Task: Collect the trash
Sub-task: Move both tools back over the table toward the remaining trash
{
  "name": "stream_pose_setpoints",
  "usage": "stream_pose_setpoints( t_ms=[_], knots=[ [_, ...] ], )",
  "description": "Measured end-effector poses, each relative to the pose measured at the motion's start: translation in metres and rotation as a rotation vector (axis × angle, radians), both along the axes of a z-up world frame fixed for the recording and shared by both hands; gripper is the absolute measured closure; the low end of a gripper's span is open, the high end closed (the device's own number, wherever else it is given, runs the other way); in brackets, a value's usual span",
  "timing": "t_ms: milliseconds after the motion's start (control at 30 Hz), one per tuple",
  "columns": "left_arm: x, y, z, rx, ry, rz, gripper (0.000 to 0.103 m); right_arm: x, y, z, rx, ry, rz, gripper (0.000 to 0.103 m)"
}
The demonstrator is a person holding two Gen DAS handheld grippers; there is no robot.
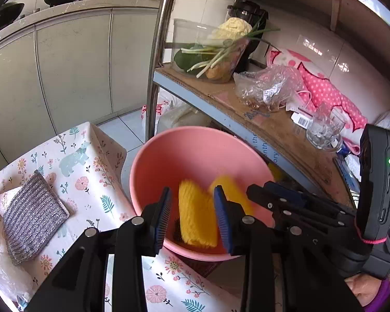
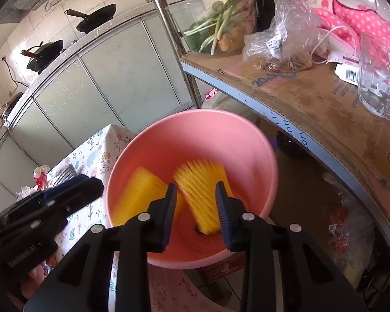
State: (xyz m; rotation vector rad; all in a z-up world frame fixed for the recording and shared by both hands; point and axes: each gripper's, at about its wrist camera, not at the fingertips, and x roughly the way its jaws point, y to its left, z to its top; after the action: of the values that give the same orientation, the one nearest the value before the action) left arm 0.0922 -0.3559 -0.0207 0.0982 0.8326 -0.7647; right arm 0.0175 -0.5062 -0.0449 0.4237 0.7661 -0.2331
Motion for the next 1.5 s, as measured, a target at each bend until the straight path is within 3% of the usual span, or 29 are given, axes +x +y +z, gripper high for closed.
stream_pose_setpoints(
  t_ms=[367,533,767,1033,1500],
  knots=[
    [-0.013,0.021,0.024,-0.035,-0.031,0.019,0.068,-0.014,0.019,0.023,-0.058,-0.034,0.035,0.07],
    [-0.02,0.043,0.034,-0.038,-0.055,0.039,0.066,-0.018,0.036,0.031,-0.061,-0.051,0.072,0.064],
    [-0.029,0.083,0.044,-0.035,-0.091,0.086,0.063,-0.02,0.069,0.039,-0.055,-0.065,0.139,0.064],
    [-0.03,0.149,0.048,-0.026,-0.098,0.198,0.063,-0.009,0.112,0.039,-0.045,-0.063,0.237,0.064],
    [-0.023,0.284,0.039,0.007,-0.105,0.48,0.063,0.036,0.179,0.034,-0.037,-0.025,0.412,0.064]
  ],
)
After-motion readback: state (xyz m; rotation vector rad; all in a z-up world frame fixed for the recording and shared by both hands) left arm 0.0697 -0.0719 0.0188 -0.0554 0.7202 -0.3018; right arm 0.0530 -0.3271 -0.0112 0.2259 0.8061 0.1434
